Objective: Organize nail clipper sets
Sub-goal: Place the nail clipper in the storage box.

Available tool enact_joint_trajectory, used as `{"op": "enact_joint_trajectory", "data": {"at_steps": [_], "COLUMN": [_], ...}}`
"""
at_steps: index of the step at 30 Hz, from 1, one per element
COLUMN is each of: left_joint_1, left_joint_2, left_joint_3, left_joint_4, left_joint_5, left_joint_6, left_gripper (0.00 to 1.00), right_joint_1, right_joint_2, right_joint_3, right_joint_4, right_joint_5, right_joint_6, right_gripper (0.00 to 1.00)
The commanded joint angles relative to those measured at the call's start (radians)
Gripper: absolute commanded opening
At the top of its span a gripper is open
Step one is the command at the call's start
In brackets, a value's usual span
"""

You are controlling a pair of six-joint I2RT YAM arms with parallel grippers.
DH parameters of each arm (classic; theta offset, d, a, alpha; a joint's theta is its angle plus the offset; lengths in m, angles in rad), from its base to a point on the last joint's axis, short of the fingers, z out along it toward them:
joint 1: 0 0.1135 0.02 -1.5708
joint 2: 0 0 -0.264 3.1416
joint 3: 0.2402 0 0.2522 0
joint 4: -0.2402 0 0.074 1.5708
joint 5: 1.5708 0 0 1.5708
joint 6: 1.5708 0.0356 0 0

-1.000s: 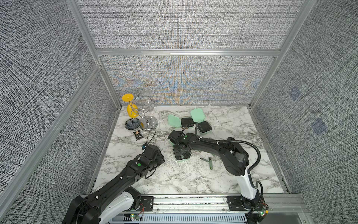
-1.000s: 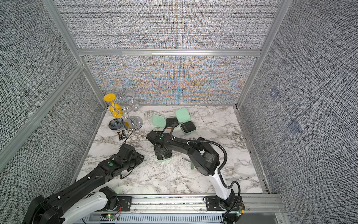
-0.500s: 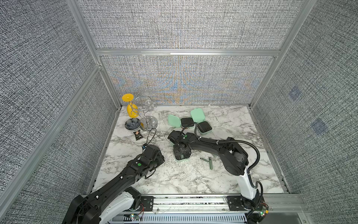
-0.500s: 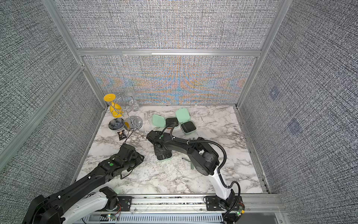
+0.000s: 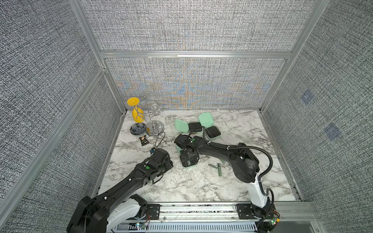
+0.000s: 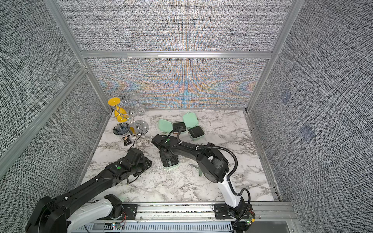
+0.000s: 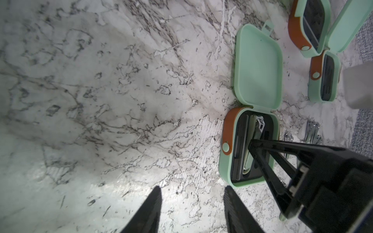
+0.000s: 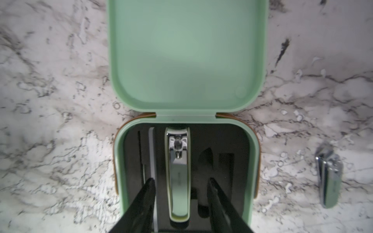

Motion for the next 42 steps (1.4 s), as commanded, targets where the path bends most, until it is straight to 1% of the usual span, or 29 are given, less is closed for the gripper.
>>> {"op": "enact_joint_trajectory", "data": {"at_steps": [1,3,4,7,10,12,18,21,30,39,42], "left_joint_1": [0.002,0.002,0.002,0.002,0.002,0.002,0.002,0.002,0.002,0.002,0.002], "left_joint_2": [0.077,0.140,0.167,0.222,0.260,0.276,0.309,0.343,0.423,0.440,0.434], "left_joint_3": [0.051,0.079,0.083,0.069,0.064,0.064,0.054,0.063,0.062,0.059,0.058], "left_joint_4": [0.024,0.033,0.048,0.110,0.157,0.180,0.245,0.249,0.295,0.296,0.286], "left_joint_5": [0.060,0.085,0.093,0.107,0.115,0.116,0.114,0.116,0.133,0.142,0.140], "left_joint_6": [0.066,0.081,0.079,0.059,0.053,0.049,0.033,0.035,0.023,0.022,0.024], "left_gripper": [0.67,0.67,0.64,0.58,0.56,0.56,0.56,0.56,0.50,0.47,0.47], "right_joint_1": [-0.003,-0.009,-0.013,-0.024,-0.034,-0.040,-0.052,-0.055,-0.058,-0.059,-0.059], "right_joint_2": [-0.014,-0.012,-0.010,0.002,0.008,0.010,0.012,0.022,0.045,0.053,0.057], "right_joint_3": [0.016,0.023,0.028,0.033,0.034,0.036,0.042,0.045,0.054,0.050,0.043], "right_joint_4": [-0.023,-0.021,-0.019,-0.006,0.010,0.021,0.043,0.050,0.062,0.068,0.070], "right_joint_5": [0.008,0.004,0.002,-0.016,-0.025,-0.028,-0.047,-0.062,-0.085,-0.093,-0.099], "right_joint_6": [-0.014,-0.018,-0.020,-0.027,-0.031,-0.034,-0.040,-0.041,-0.038,-0.034,-0.031], "right_gripper": [0.45,0.44,0.42,0.33,0.25,0.22,0.21,0.21,0.21,0.20,0.18]}}
